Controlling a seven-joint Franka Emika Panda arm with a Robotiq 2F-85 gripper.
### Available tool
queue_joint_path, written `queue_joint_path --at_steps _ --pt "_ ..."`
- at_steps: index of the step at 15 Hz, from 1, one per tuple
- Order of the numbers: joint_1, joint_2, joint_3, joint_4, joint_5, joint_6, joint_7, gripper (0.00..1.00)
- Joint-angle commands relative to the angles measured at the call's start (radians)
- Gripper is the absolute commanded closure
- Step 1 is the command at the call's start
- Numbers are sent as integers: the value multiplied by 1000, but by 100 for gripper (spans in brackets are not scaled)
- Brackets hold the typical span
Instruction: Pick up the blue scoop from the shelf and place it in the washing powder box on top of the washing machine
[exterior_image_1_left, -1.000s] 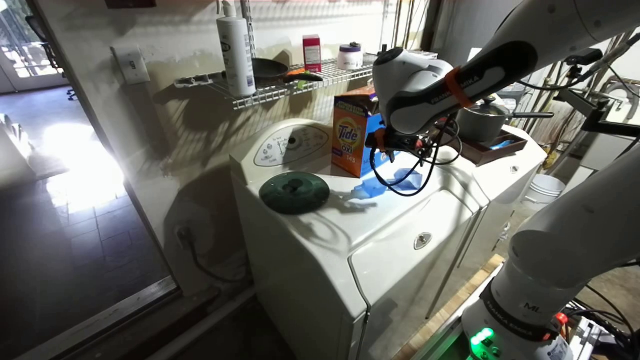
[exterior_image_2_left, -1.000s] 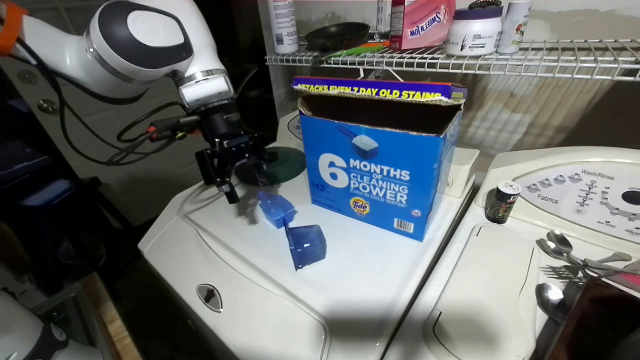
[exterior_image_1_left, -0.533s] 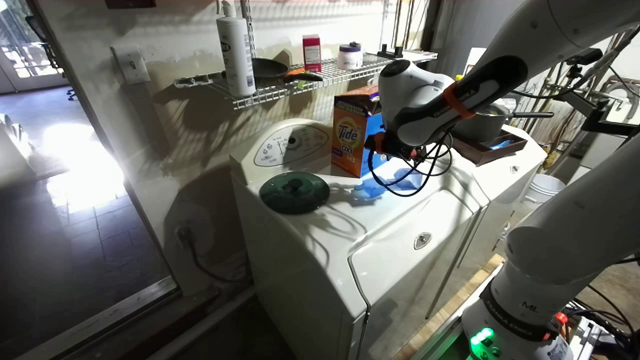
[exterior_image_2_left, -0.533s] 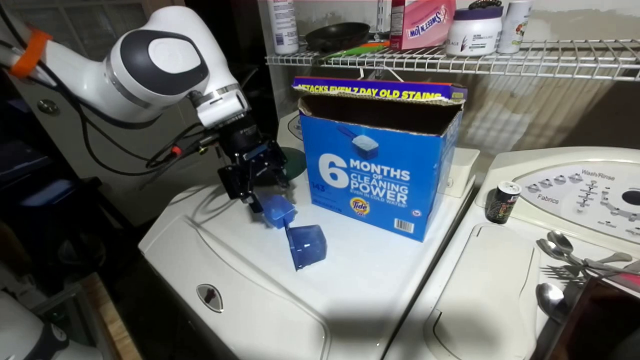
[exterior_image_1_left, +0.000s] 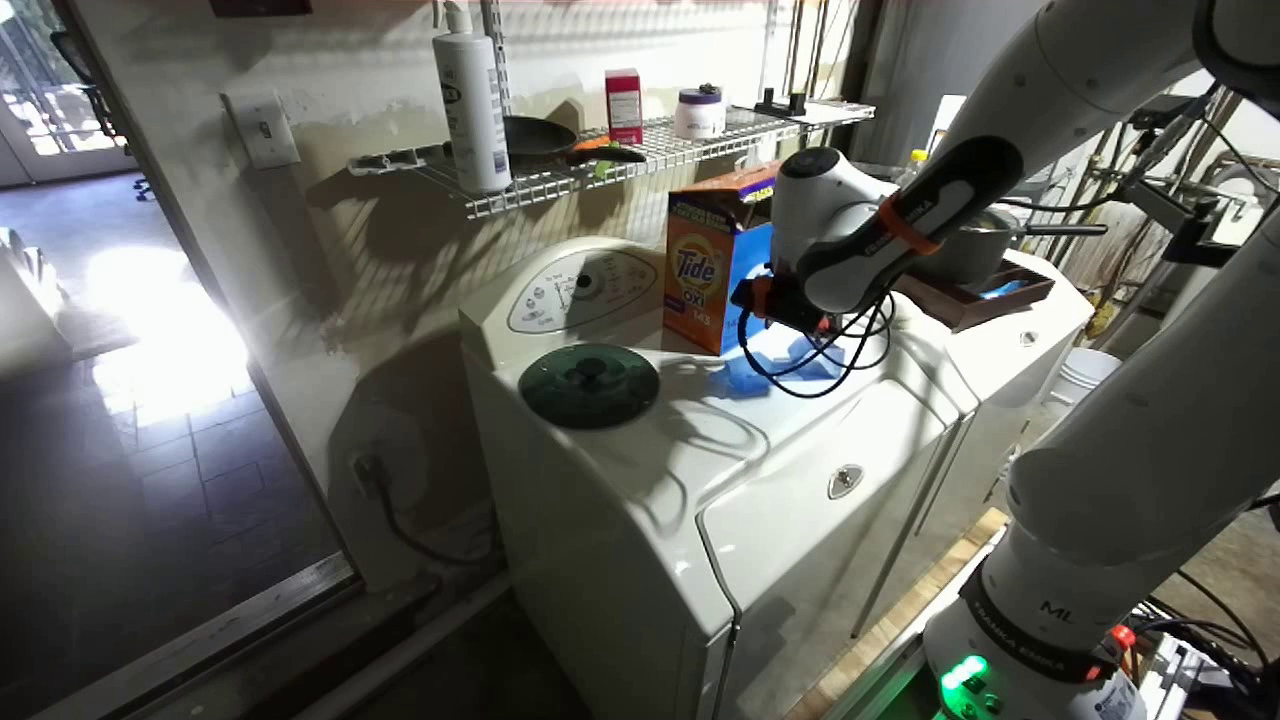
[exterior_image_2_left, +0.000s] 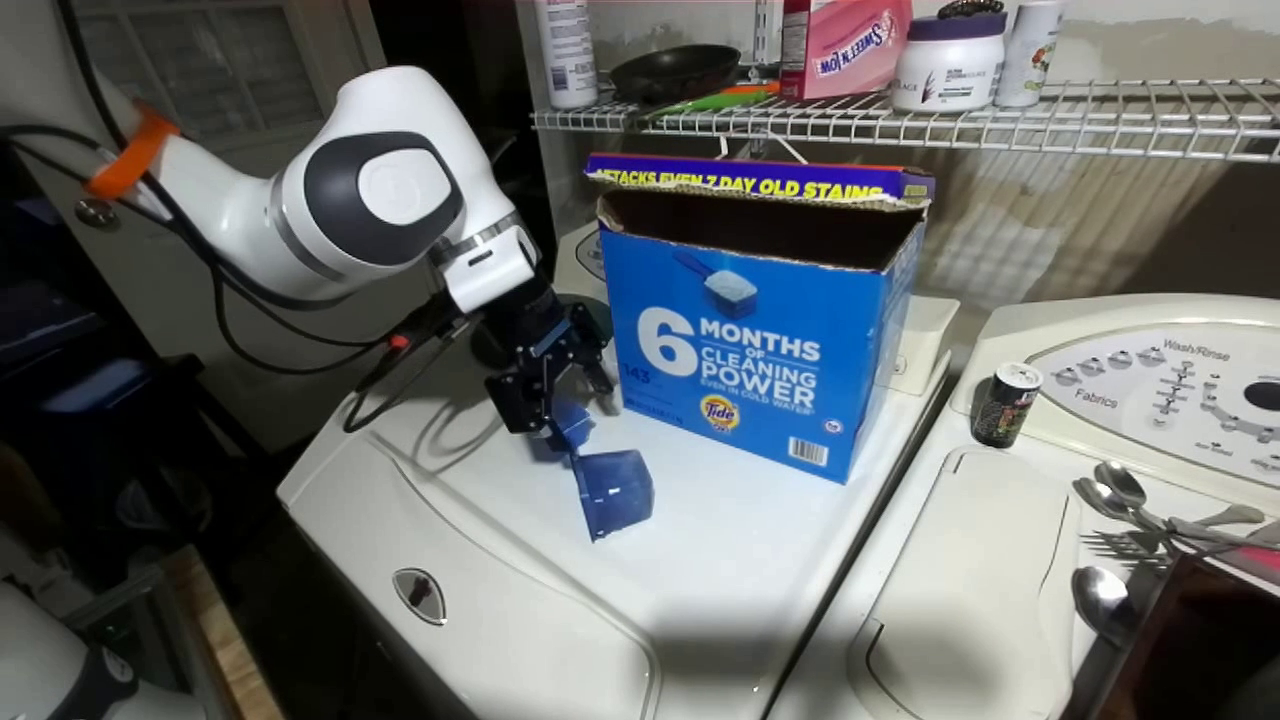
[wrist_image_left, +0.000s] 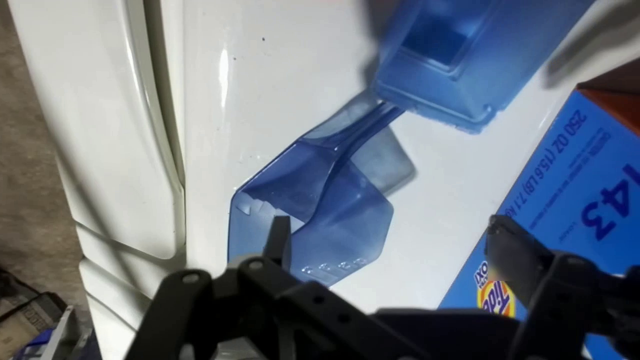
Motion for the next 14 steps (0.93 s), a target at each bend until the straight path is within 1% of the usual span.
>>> queue_joint_path --at_steps 1,4,7,14 --pt "-4 55 -16 17 -55 82 32 0" --pt "9 80 -24 16 -19 113 20 0" --pt "23 73 -21 12 10 80 11 0" --pt "41 66 -19 2 56 68 -7 0"
